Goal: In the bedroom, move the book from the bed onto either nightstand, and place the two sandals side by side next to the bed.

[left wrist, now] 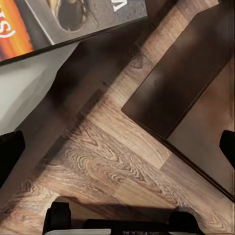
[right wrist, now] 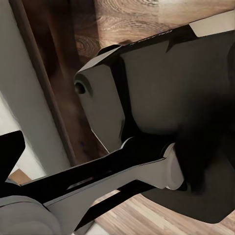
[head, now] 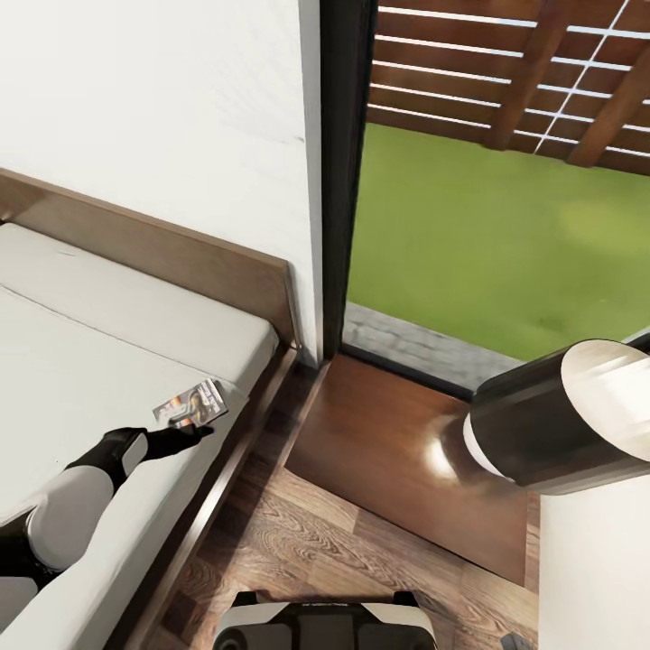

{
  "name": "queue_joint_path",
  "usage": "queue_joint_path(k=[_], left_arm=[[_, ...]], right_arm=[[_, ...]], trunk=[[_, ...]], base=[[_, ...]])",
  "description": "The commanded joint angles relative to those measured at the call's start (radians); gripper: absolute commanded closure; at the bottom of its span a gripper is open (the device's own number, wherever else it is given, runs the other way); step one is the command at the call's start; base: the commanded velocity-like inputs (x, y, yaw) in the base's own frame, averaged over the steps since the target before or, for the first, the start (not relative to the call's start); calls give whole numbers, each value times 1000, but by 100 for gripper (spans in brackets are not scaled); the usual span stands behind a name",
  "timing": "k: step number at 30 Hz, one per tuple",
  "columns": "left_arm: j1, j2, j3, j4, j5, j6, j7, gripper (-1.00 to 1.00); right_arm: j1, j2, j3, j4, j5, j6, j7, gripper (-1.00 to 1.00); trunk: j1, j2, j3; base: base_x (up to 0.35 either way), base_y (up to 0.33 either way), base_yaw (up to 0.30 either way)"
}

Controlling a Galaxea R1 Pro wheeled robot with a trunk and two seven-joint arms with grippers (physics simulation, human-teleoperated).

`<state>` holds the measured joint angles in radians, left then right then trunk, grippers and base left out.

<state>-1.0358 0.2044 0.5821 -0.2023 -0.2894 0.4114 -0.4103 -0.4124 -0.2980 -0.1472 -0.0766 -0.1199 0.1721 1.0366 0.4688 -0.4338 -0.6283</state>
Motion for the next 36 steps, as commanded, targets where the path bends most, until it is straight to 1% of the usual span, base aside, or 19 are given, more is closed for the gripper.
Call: queue_joint_path(k=[1,5,14,18,21,22,24,25,27,31,36], left_arm=[[-1,0,9,-2,-10,6,-11,-100],[-1,2,9,-3,-17,5,-37,-100],[-1,1,9,-1,-21,2,-45,-100],[11,2,9,20,-23,-13,-45,-100],[27,2,9,45,-23,-47,-45,-100],[35,4,9,88,-39,-94,-45,-100],[36,4,9,108,-56,-103,-45,-100],[37,4,9,123,-75,-108,-45,-100],[38,4,9,137,-90,-113,-45,-100],[39,4,9,168,-104,-144,-45,-100],[48,3,9,180,-107,-170,-45,-100]], right_arm=[[0,0,-2,0,-6,10,3,-100],[0,0,-2,0,-6,10,3,-100],[0,0,-2,0,-6,10,3,-100],[0,0,-2,0,-6,11,4,-100],[0,0,-2,0,-6,11,6,-100],[0,0,-2,0,-6,10,6,-100],[0,0,-2,0,-6,10,6,-100],[0,0,-2,0,-6,10,6,-100],[0,0,-2,0,-6,10,6,-100],[0,0,-2,0,-6,10,7,-100],[0,0,-2,0,-6,10,7,-100]], trunk=[[0,-1,-1],[0,-1,-1],[0,-1,-1],[0,-1,-1],[0,-1,-1],[0,-1,-1],[0,-1,-1],[0,-1,-1],[0,-1,-1],[0,-1,-1],[0,-1,-1]], base=[[0,0,0],[0,0,0],[0,0,0],[0,0,0],[0,0,0],[0,0,0],[0,0,0],[0,0,0],[0,0,0],[0,0,0],[0,0,0]])
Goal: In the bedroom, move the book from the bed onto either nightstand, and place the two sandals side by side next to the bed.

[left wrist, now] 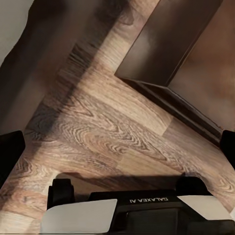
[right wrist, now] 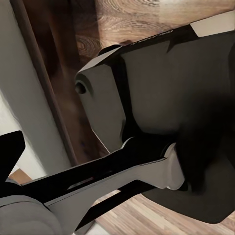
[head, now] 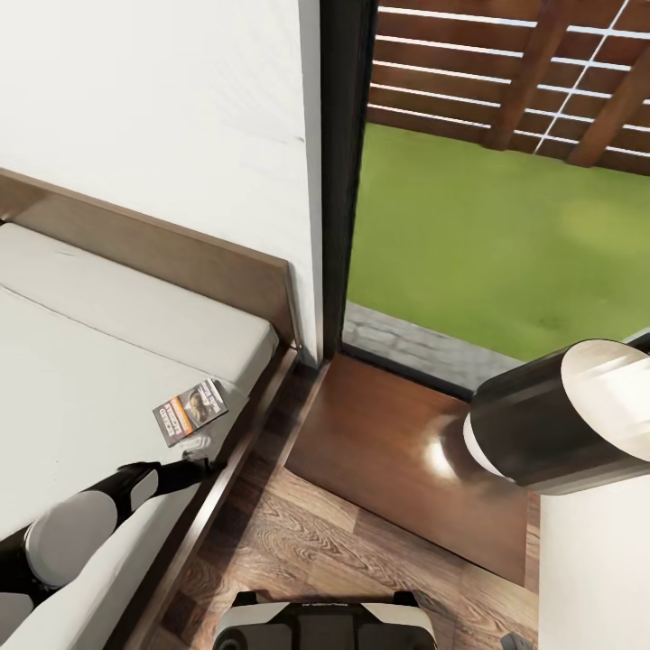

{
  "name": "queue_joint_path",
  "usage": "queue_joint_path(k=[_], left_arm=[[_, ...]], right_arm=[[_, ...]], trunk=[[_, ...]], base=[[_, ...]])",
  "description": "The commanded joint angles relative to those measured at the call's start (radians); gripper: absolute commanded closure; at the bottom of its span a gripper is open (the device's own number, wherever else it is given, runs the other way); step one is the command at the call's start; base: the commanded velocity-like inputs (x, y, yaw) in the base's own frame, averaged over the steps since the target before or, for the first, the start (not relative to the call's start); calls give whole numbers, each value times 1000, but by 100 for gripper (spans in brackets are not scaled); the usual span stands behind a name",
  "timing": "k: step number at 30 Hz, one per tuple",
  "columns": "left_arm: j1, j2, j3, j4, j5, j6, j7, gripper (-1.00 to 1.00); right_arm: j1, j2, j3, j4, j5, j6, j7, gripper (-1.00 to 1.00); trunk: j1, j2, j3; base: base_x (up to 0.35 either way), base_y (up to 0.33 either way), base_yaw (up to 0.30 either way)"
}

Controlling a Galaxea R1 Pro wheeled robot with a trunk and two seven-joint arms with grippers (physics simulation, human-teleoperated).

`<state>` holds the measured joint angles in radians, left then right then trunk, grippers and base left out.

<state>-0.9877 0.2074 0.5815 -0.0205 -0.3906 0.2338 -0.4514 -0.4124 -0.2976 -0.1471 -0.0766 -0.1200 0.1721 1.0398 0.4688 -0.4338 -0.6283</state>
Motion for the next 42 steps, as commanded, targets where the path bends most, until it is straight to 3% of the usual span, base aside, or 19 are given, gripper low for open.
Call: queue_joint_path(k=[1,3,10,15,20,25,30,33,42], left_arm=[[2,0,9,-1,-6,7,-4,-100],[13,-1,9,0,-7,6,-5,-100],[137,-5,8,0,-7,-55,-7,-100],[256,-43,8,1,-7,-132,-7,-100],[329,-69,8,1,-7,-187,-7,-100],[380,-81,8,1,-9,-230,-4,-100],[421,-94,9,1,-76,-290,-2,-100],[442,-95,9,1,-93,-299,-1,-100],[452,-95,10,1,-100,-296,1,-100]], right_arm=[[0,0,-2,0,-6,10,3,-100],[0,0,-2,0,-6,11,3,-100],[0,0,-2,0,-6,10,3,-100],[0,0,-2,0,-6,10,3,-100],[0,0,-2,0,-6,10,0,-100],[0,0,-2,1,-5,10,-2,-100],[0,0,-2,1,-2,10,-3,-100],[-1,0,-2,1,-1,10,-3,-100],[0,0,-2,4,0,10,-4,-100]], trunk=[[0,-1,-1],[0,-1,-1],[0,-1,-1],[0,-1,-1],[0,-1,-1],[0,-1,-1],[0,-1,-1],[0,-1,-1],[0,-1,-1]], base=[[0,0,0],[0,0,0],[0,0,0],[0,0,0],[0,0,0],[0,0,0],[0,0,0],[0,0,0],[0,0,0]])
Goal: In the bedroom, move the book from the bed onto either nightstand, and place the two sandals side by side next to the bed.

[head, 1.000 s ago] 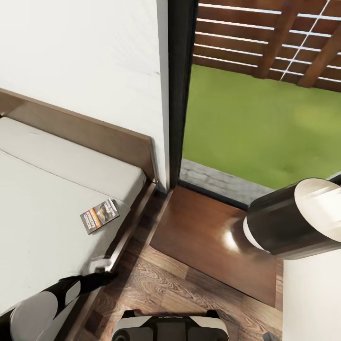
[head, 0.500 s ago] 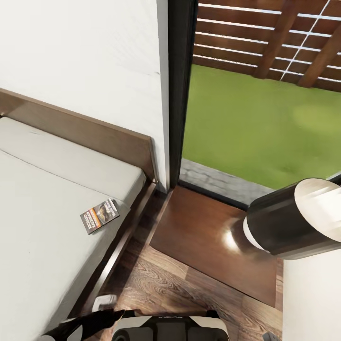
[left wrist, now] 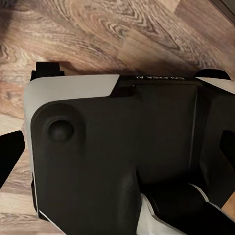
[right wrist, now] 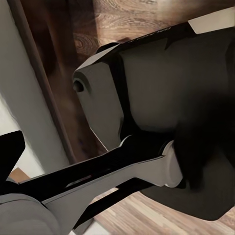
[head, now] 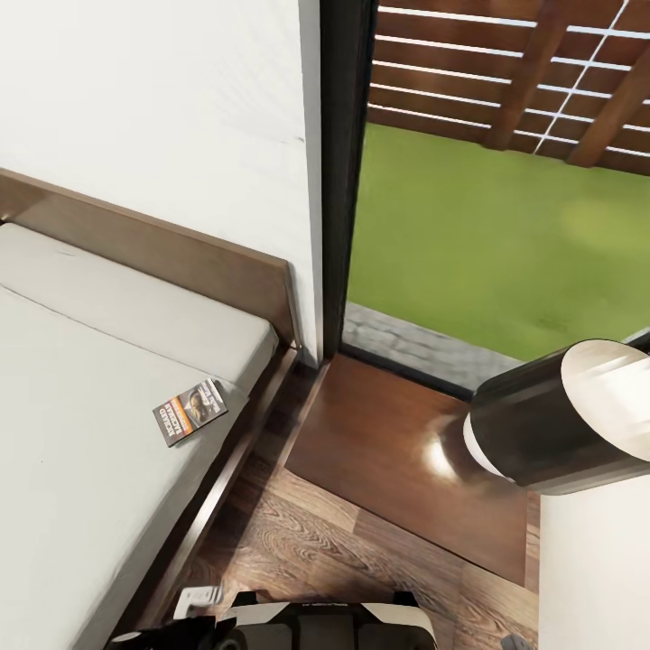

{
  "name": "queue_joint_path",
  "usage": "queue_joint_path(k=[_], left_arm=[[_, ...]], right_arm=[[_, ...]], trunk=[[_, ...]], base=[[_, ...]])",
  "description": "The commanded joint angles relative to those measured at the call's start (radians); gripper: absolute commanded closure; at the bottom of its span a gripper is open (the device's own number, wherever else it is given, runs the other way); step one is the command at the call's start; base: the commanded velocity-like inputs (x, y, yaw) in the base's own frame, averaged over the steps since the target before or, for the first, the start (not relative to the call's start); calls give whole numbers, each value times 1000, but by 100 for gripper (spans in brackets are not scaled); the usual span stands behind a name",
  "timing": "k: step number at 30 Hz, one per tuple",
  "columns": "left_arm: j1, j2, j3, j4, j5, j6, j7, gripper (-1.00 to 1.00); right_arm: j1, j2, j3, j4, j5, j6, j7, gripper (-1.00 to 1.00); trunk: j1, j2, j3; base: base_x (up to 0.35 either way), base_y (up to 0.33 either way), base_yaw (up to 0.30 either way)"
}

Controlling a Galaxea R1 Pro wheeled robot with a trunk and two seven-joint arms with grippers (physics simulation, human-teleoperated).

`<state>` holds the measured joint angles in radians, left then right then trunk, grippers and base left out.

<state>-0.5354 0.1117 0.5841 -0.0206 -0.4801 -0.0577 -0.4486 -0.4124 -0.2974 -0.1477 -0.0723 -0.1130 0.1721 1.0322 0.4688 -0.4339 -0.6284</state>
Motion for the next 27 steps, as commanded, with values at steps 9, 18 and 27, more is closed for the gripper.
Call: queue_joint_path(k=[9,18,27], left_arm=[[0,-1,7,1,-11,-3,-3,-100],[0,-3,6,1,-12,-2,-4,-100],[0,-3,6,2,-14,-2,-7,-100]], right_arm=[[0,0,-1,2,-7,10,3,-100],[0,2,-1,2,-4,10,6,-100],[0,4,0,2,-1,-28,8,-100]], trunk=[[-19,34,15],[-19,34,15],[-19,34,15]], base=[[0,0,0],[0,0,0],[0,0,0]])
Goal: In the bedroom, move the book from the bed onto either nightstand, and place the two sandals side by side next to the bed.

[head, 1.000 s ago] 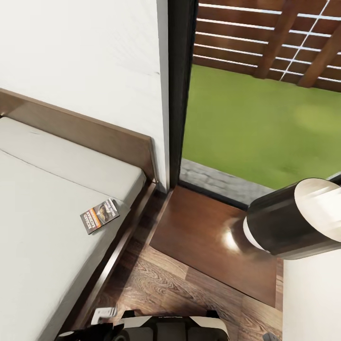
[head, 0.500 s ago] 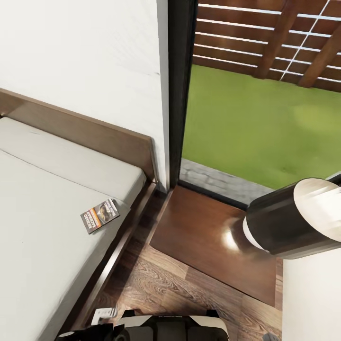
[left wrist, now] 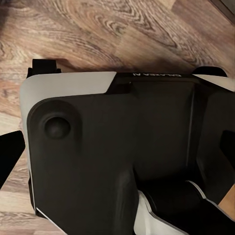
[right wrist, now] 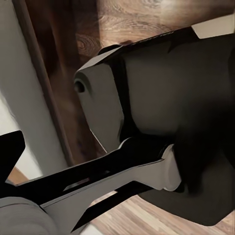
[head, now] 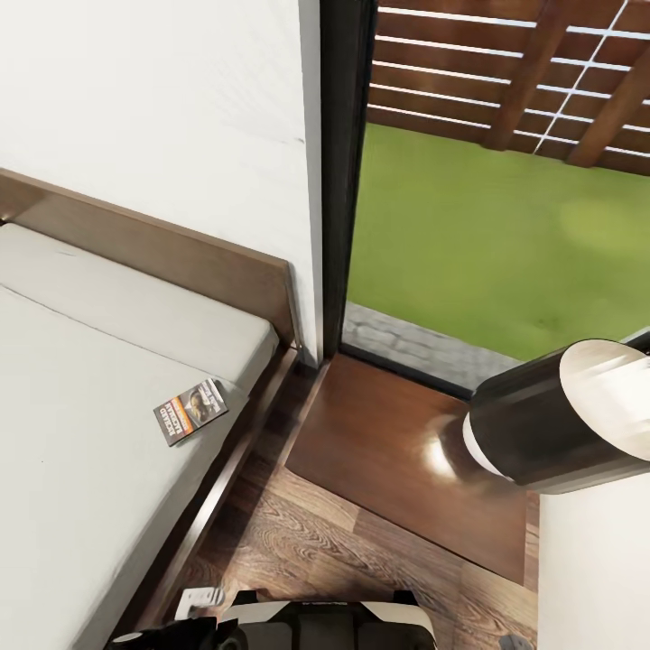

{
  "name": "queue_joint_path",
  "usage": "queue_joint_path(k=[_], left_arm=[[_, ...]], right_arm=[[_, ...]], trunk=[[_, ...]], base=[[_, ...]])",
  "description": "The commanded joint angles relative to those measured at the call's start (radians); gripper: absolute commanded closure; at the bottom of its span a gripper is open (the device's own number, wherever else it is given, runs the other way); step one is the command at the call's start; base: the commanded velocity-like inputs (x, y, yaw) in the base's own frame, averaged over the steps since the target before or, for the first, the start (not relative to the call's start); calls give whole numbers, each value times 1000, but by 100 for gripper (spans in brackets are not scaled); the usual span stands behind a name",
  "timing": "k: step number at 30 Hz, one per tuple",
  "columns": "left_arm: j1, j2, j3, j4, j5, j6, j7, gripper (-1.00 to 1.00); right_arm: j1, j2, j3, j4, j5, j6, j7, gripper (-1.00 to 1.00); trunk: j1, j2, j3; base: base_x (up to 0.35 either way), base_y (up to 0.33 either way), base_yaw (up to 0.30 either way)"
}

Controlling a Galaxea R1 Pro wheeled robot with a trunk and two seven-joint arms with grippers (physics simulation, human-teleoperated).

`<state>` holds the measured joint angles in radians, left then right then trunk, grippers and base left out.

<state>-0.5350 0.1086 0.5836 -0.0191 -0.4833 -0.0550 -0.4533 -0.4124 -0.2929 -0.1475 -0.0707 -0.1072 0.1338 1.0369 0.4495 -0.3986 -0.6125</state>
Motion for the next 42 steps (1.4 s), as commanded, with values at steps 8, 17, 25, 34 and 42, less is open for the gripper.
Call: queue_joint_path(k=[8,17,25,34,42], left_arm=[[0,0,7,1,-11,-5,-1,-100],[1,-14,7,1,-10,-5,0,-100],[3,-25,7,1,-11,-5,1,-100],[4,-27,7,1,-11,-5,1,-100],[4,-27,7,1,-11,-5,1,-100]], right_arm=[[0,0,0,0,-9,-1,3,-100],[0,-2,0,0,-9,-2,5,-100],[0,-2,0,0,-9,0,3,-100],[0,-3,-1,0,-9,-1,5,-100],[0,-3,0,0,-9,0,3,-100]], trunk=[[0,-1,0],[0,-1,1],[0,-1,1],[0,-1,1],[0,-1,1]], base=[[0,0,94],[0,0,271],[0,0,293],[0,0,294],[0,0,294]])
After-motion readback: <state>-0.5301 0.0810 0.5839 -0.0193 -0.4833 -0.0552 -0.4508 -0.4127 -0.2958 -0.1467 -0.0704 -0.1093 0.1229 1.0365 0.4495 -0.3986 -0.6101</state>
